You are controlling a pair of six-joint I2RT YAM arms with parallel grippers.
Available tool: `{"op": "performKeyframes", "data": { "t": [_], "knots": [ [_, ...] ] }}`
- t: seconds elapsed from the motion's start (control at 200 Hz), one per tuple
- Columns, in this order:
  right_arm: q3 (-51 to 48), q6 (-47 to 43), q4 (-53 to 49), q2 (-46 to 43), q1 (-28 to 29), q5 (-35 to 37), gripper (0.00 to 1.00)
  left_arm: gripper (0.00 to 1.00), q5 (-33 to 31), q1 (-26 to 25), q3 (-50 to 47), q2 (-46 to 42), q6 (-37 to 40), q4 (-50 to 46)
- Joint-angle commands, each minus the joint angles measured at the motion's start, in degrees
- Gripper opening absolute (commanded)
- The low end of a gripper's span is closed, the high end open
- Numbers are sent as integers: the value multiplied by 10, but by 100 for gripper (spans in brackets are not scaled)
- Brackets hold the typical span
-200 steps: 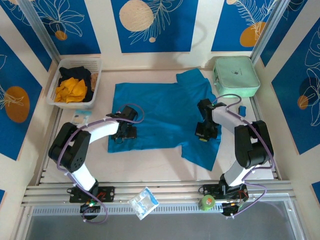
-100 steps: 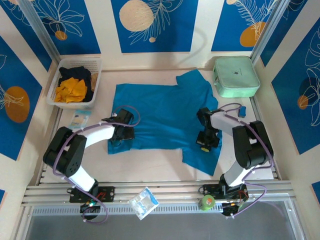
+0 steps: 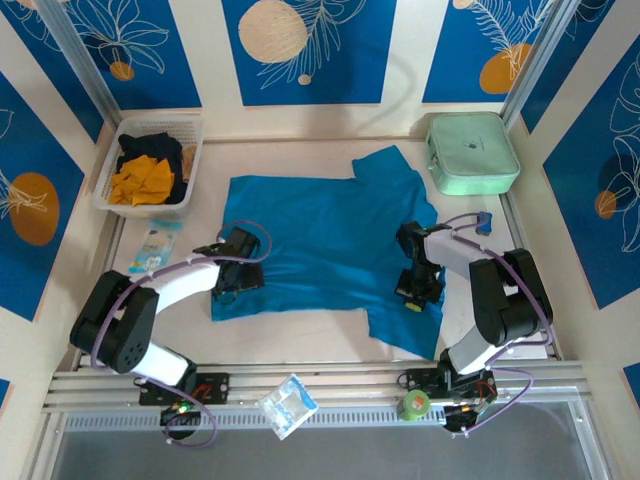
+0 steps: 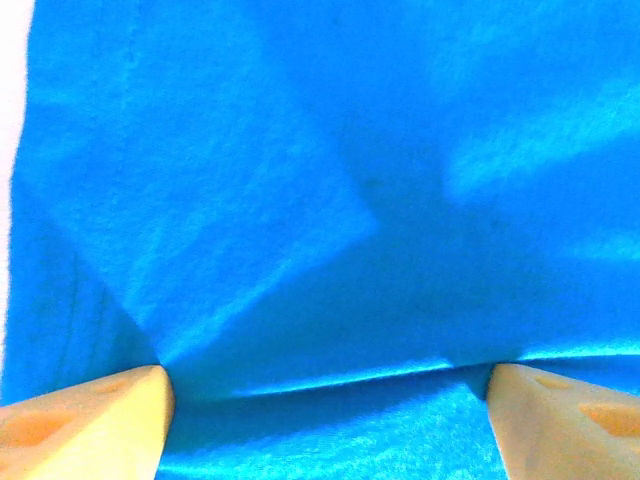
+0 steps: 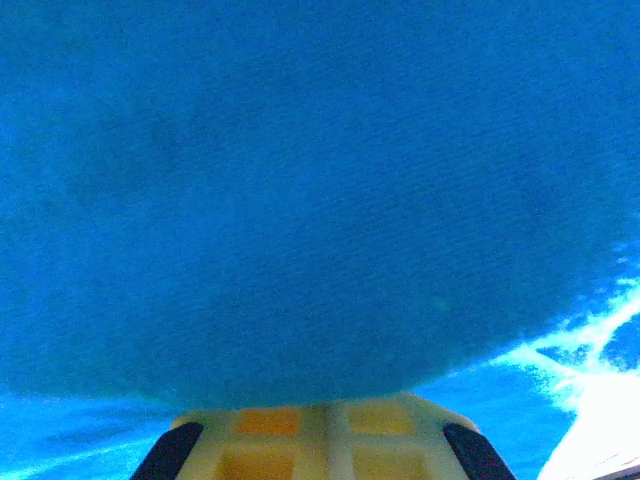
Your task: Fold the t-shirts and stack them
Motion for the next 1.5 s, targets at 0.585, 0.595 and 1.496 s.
{"op": "performKeyframes", "data": {
  "t": [0.585, 0.595, 1.496],
  "knots": [
    [57, 2, -21, 45, 29, 65, 1, 77, 56, 3, 23, 38, 8, -61],
    [58, 1, -19, 48, 28, 65, 1, 77, 54, 3, 23, 43, 7, -59],
    [237, -98, 37, 177, -49, 58, 0, 68, -57, 64, 255, 240, 79, -107]
  ]
}}
